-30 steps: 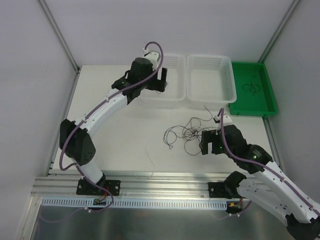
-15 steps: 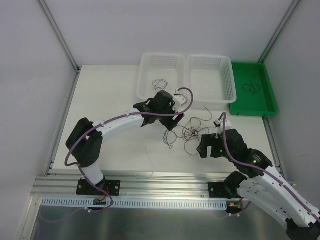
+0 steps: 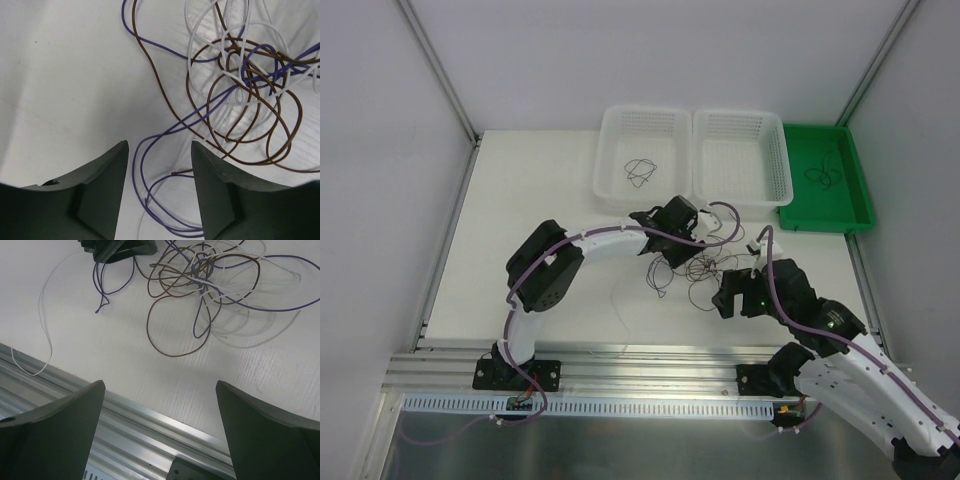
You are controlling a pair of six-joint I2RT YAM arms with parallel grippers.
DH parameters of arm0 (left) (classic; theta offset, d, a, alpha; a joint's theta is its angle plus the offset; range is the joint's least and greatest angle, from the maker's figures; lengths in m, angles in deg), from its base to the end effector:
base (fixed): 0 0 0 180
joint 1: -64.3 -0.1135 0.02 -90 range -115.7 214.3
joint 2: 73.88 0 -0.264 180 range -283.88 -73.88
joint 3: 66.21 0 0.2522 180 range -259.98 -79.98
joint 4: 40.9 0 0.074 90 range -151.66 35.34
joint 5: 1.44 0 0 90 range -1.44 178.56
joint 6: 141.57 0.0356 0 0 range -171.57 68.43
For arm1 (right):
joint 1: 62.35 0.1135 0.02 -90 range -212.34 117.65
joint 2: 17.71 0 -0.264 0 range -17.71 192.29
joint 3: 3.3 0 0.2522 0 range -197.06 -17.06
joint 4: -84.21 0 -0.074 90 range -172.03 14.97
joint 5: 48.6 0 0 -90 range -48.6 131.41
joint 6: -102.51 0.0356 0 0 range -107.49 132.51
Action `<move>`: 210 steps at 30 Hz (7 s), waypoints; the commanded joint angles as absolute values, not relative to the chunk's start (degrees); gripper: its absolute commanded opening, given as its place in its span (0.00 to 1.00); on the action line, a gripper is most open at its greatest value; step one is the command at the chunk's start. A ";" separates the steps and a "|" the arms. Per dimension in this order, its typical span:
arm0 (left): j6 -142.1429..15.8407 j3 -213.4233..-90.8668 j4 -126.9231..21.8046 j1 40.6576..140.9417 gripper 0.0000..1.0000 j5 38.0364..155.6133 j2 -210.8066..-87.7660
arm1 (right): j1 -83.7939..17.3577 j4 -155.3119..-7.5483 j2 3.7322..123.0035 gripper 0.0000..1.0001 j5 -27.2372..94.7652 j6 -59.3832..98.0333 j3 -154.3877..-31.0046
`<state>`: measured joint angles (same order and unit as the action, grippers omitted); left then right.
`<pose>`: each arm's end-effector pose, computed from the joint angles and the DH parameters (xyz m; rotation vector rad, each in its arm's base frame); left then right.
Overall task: Untangle the cables
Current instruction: Untie the cable, then place the cable in the bin.
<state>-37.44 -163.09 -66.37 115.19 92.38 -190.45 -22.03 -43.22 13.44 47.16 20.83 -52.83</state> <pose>0.2838 -0.3528 0.1870 1.3127 1.9985 -0.3867 0.0968 0.0775 0.2681 -0.5471 2.1193 0.3769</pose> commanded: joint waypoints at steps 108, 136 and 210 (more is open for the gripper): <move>-104.04 -122.60 -34.98 120.64 0.44 93.92 -149.90 | -16.47 -80.79 34.84 0.01 32.44 16.90 -52.31; -95.97 -109.94 -52.10 107.72 0.00 86.37 -115.63 | -25.52 -62.34 32.82 0.11 46.94 21.21 -52.39; -93.32 -104.93 -76.81 86.98 0.00 63.24 -111.32 | -49.69 -41.33 22.80 0.01 39.06 15.32 -81.74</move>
<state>-92.94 -103.70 -76.95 87.44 61.25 -111.59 -49.42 -43.13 22.14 44.45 16.19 -77.79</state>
